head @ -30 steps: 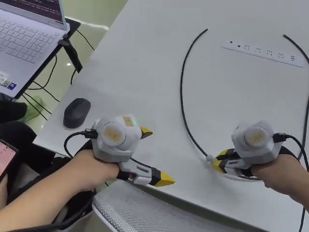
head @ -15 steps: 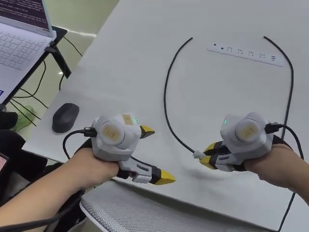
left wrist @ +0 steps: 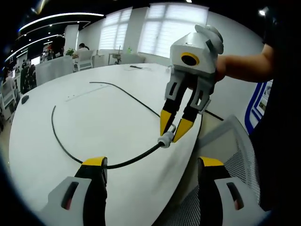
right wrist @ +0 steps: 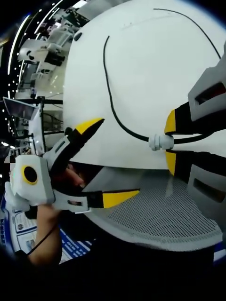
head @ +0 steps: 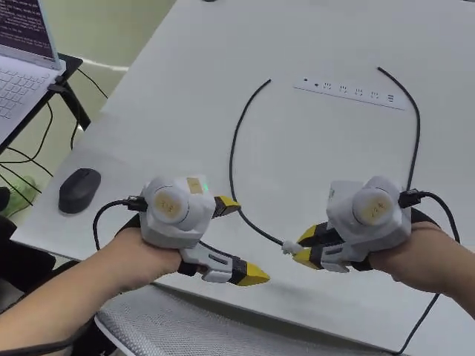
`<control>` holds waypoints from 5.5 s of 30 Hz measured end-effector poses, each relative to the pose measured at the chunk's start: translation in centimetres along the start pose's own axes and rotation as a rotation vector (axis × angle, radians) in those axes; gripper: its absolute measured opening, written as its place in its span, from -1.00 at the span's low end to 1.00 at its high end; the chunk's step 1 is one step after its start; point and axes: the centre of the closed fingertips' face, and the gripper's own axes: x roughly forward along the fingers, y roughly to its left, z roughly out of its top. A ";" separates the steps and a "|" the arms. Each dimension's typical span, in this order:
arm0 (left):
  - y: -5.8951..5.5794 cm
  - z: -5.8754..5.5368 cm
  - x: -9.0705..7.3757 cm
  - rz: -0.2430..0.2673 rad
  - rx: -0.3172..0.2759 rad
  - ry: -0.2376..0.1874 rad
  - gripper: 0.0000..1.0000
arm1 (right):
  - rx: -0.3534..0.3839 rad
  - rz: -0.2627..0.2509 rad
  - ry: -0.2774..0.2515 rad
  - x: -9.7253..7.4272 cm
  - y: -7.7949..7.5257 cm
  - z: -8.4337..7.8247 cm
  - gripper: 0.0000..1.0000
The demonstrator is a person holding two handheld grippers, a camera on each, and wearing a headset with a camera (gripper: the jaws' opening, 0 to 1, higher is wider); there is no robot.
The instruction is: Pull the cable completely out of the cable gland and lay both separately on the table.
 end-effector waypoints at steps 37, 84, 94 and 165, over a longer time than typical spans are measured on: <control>-5.1 1.6 3.5 -0.166 0.044 -0.047 -0.49 | -0.177 0.033 -0.064 -2.4 2.7 -0.4 -0.88; -5.5 1.8 2.9 -0.160 0.140 -0.011 -0.71 | 0.455 0.384 -0.351 -3.4 1.6 -0.3 -0.60; -5.6 2.3 2.8 -0.162 0.161 -0.009 -0.71 | 0.522 0.516 -0.420 -3.6 2.5 1.0 -0.72; -5.1 2.0 2.1 -0.206 0.015 -0.007 -0.71 | 0.402 0.276 -0.416 -4.3 1.8 1.6 -0.54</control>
